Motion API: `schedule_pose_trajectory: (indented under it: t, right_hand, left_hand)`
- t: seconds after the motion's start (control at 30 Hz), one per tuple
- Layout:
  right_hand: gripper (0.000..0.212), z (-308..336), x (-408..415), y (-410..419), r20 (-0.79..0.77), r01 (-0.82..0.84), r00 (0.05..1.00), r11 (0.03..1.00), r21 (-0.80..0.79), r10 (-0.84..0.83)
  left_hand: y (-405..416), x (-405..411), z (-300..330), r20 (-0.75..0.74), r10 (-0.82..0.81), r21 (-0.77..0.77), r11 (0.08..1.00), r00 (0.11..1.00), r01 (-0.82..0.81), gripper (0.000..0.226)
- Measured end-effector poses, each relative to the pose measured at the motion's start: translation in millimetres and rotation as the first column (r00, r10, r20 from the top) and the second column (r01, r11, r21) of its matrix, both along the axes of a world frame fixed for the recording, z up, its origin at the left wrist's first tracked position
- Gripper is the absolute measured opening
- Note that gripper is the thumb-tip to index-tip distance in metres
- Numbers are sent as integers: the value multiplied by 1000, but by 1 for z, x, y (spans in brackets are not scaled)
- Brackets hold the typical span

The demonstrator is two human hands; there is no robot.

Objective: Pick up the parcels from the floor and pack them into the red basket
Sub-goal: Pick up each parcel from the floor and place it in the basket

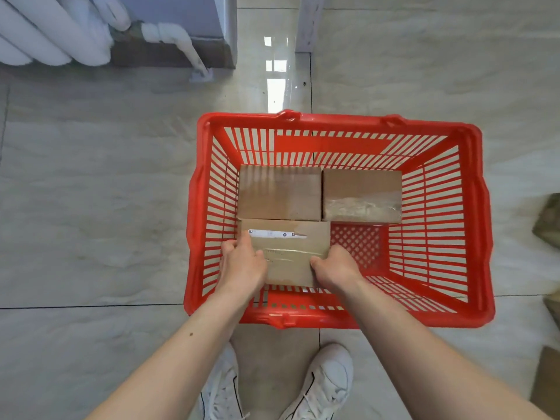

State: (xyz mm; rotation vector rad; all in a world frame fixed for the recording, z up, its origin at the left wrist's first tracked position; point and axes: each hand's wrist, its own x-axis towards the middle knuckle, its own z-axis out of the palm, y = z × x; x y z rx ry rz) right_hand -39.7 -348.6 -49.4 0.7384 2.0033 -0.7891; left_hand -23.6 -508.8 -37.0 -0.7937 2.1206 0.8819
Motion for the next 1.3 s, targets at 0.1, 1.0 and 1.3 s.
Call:
schedule_pose_trajectory:
  t: [0.1, 1.0, 1.3]
  right_hand:
    - [35, -18, 1, -2, 17, -21, 1000, 1000, 17, 21]
    - [33, 263, -2, 96, -215, 187, 954, 976, -114, -208]
    - [24, 354, 26, 156, -274, 443, 824, 865, -236, -497]
  left_hand:
    - [-2, 2, -18, 37, -40, -7, 999, 999, 40, 50]
    - [94, -43, 274, -152, -151, 96, 981, 977, 167, 52]
    - [176, -46, 362, -287, -263, 165, 934, 921, 318, 46]
